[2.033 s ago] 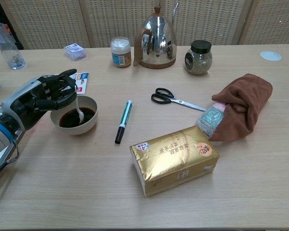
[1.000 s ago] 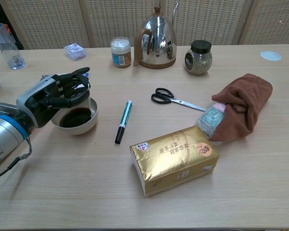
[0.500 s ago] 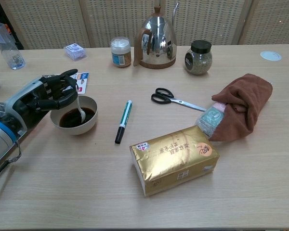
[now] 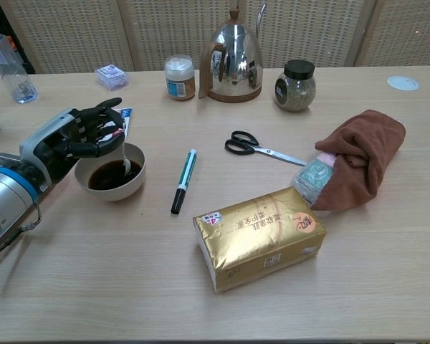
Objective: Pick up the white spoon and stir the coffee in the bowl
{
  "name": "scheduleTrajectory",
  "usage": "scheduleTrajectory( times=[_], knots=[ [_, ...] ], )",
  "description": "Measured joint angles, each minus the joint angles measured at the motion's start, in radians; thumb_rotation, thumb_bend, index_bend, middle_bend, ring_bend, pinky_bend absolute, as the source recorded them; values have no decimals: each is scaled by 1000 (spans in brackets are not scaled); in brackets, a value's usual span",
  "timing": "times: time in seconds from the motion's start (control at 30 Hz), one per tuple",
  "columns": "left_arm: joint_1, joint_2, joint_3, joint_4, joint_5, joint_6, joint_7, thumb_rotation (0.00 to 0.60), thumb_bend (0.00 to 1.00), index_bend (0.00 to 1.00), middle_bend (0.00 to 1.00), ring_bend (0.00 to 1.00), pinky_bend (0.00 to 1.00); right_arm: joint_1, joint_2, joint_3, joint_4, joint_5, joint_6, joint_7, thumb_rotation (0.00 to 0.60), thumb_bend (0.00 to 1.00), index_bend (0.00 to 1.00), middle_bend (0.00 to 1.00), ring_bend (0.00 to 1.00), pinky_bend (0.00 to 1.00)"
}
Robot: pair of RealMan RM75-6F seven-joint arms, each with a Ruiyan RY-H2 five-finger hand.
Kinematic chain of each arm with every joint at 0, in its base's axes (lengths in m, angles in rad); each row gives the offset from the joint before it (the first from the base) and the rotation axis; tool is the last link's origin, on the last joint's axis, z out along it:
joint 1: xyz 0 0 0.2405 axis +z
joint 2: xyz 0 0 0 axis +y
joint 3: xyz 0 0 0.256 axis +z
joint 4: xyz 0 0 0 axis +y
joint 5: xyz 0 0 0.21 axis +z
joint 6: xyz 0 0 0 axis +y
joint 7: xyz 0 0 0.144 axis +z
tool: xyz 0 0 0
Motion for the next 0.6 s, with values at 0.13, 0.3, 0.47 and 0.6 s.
scheduleTrajectory(
  times=[0.13,0.3,0.47,0.6],
  knots=[
    [-5,-3,5,-4,6,-2,15,600,433,618,0,0,0,0,1,1,1,0,1,1,600,0,0,0,0,0],
    [4,-1,27,-22,26,21,27,600,434,618,0,0,0,0,0,0,2,-2,0,0,600,0,0,0,0,0],
    [13,10,43,-45,41,41,21,600,433,618,0,0,0,0,-2,-1,1,-3,1,-2,600,0,0,0,0,0],
    [23,20,61,-64,56,58,15,600,433,618,0,0,0,0,-3,-2,0,-4,2,-4,600,0,0,0,0,0]
  ],
)
